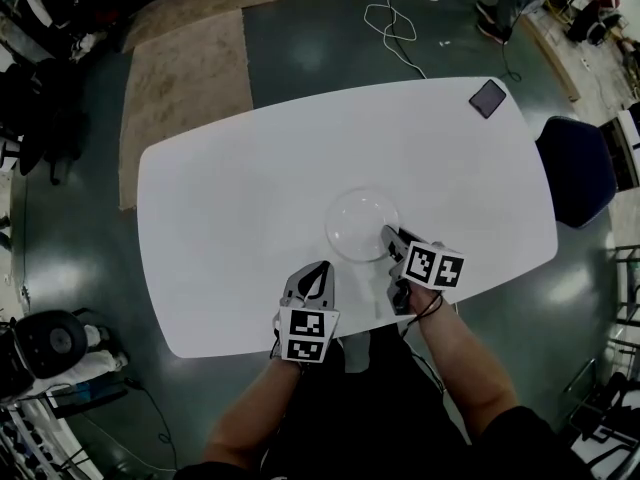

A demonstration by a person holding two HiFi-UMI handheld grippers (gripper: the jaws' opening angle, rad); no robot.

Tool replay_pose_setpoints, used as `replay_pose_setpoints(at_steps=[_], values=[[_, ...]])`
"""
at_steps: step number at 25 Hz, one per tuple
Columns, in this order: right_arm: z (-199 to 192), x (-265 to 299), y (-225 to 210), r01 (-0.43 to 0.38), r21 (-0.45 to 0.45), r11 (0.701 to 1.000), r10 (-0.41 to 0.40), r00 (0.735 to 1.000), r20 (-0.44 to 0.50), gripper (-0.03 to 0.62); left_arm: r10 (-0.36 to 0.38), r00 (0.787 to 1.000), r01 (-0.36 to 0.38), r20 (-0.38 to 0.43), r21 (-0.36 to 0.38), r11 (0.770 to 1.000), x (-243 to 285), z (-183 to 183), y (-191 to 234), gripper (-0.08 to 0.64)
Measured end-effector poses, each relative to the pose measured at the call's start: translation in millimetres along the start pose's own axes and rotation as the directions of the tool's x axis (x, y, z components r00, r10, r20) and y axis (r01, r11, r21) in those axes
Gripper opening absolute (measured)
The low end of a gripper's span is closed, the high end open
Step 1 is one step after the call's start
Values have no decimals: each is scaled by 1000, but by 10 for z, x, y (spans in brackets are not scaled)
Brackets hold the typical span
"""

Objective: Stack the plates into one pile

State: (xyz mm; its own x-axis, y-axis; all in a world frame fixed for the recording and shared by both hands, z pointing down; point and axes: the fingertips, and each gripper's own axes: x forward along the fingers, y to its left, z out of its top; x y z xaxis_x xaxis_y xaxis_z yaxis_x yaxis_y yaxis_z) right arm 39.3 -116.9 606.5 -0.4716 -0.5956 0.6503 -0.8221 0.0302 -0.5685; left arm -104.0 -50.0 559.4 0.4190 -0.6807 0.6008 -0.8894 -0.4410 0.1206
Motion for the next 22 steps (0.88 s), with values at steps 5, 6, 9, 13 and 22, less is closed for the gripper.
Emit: replay_pose_setpoints(at_steps=[5, 6, 9, 13, 22], values=[[-14, 13, 15, 73, -221, 972, -77, 997, -11, 126, 0, 1000, 0, 2, -8, 1000, -33, -6, 46, 21], [-13, 25, 20, 84, -260, 962, -90, 996, -10, 130, 0, 1000, 0, 2, -10, 1000, -31, -5, 51, 21], [-19, 43, 1, 108, -314, 943, -116, 993, -9, 132, 0, 1000, 0, 1, -10, 1000, -30, -12, 52, 21], [-60, 48, -19, 131, -325, 937, -140, 990, -5, 133, -1, 1000, 1, -1, -12, 1000, -65, -62, 83, 21], [-15, -10, 28, 147, -336, 930, -143, 989, 36, 156, -25, 999, 25, 24, 3, 1000, -131, -8, 79, 21]])
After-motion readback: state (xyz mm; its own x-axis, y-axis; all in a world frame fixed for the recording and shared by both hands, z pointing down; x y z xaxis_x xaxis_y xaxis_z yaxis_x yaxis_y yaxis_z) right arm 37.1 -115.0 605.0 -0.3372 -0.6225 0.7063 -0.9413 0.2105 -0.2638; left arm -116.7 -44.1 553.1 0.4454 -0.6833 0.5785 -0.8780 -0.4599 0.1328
